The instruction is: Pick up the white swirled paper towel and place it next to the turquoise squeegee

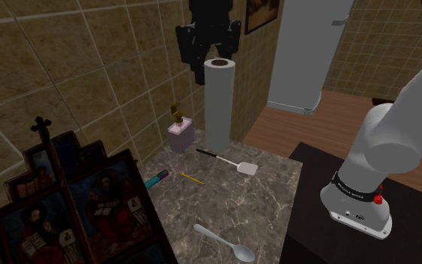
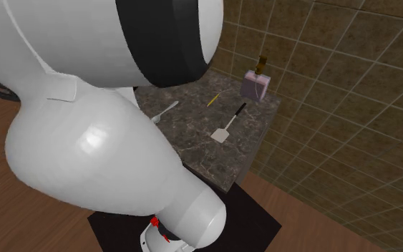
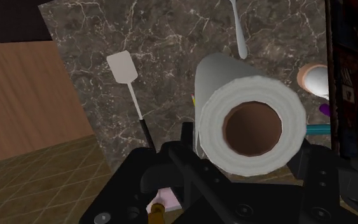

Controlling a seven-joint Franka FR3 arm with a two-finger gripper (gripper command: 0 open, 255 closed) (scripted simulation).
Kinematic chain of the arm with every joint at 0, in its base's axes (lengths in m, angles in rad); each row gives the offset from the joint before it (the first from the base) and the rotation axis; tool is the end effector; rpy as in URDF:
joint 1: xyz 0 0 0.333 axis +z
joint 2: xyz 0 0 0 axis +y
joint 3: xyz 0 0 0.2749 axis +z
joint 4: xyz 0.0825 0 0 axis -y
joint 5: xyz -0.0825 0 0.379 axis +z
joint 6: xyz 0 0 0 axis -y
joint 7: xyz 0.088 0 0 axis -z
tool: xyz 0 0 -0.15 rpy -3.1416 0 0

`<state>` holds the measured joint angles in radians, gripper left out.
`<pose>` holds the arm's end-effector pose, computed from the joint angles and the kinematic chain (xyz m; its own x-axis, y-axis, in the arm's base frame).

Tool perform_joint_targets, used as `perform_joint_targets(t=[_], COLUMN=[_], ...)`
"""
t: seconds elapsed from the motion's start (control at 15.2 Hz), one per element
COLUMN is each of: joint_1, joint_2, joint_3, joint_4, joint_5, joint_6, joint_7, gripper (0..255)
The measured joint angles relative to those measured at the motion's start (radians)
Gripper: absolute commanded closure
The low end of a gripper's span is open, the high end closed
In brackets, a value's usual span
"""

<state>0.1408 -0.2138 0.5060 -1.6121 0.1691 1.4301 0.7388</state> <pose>0.3539 0.3306 0.6039 0.9963 -0.0761 -0.0394 -0.0781 -0.9956 -0.0510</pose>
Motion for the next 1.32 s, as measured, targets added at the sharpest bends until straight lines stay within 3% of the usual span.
perform_joint_targets(t=[0.26,0.53,0.66,1.32], joint_1=[0.034,0.130,0.165,0.119], joint_2=[0.185,0.413,0.472,0.407], joint_3=[0.084,0.147,0.152,0.145], joint_4=[0.181,0.421,0.482,0.268], joint_5=[-0.089,-0.228,-0.266,-0.223], joint_6=[-0.011,-0.058,-0.068,0.090], joint_7=[0.114,0.234,0.262,0.237], gripper=[255,255,255,255])
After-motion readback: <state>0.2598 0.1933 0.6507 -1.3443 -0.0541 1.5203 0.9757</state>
